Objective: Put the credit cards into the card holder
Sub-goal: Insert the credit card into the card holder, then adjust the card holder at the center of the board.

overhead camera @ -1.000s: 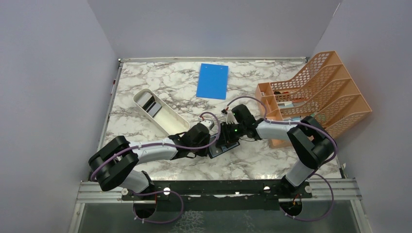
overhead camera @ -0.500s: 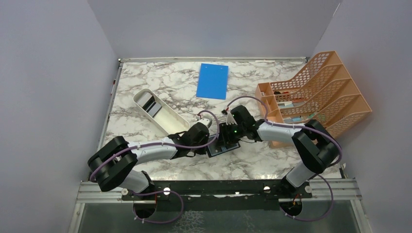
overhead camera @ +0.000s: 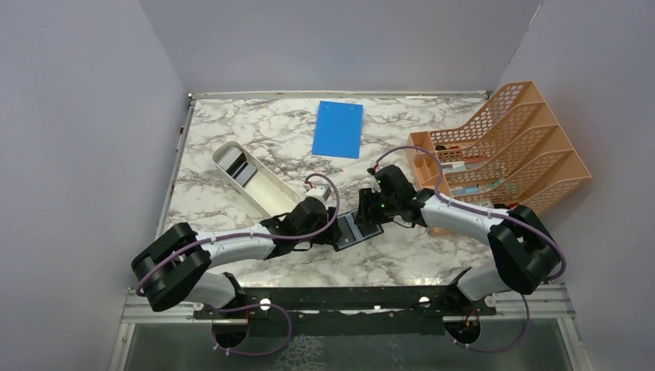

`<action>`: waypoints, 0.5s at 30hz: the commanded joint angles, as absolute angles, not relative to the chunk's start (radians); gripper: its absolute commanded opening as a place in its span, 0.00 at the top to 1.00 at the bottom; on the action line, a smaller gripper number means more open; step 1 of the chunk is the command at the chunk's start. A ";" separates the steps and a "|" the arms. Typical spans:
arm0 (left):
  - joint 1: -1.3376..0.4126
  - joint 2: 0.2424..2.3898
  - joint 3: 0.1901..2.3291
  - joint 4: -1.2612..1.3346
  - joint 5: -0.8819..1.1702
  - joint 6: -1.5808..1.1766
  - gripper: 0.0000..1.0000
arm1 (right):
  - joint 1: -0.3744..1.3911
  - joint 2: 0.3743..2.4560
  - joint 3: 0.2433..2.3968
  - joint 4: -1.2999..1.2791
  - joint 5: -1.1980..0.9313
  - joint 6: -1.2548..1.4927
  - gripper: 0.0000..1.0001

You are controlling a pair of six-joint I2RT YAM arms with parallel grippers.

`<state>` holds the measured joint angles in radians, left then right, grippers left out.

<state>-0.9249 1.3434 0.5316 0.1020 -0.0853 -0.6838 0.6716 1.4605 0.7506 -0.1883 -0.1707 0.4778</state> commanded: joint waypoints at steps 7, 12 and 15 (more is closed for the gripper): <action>-0.924 1.392 0.505 0.265 -0.059 -0.753 0.42 | 0.637 1.503 0.693 -0.189 -0.133 0.490 0.47; -0.923 1.414 0.514 0.294 -0.041 -0.754 0.54 | 0.638 1.456 0.615 -0.145 -0.225 0.545 0.49; -0.924 1.423 0.526 0.288 -0.042 -0.745 0.61 | 0.638 1.429 0.568 -0.104 -0.283 0.585 0.51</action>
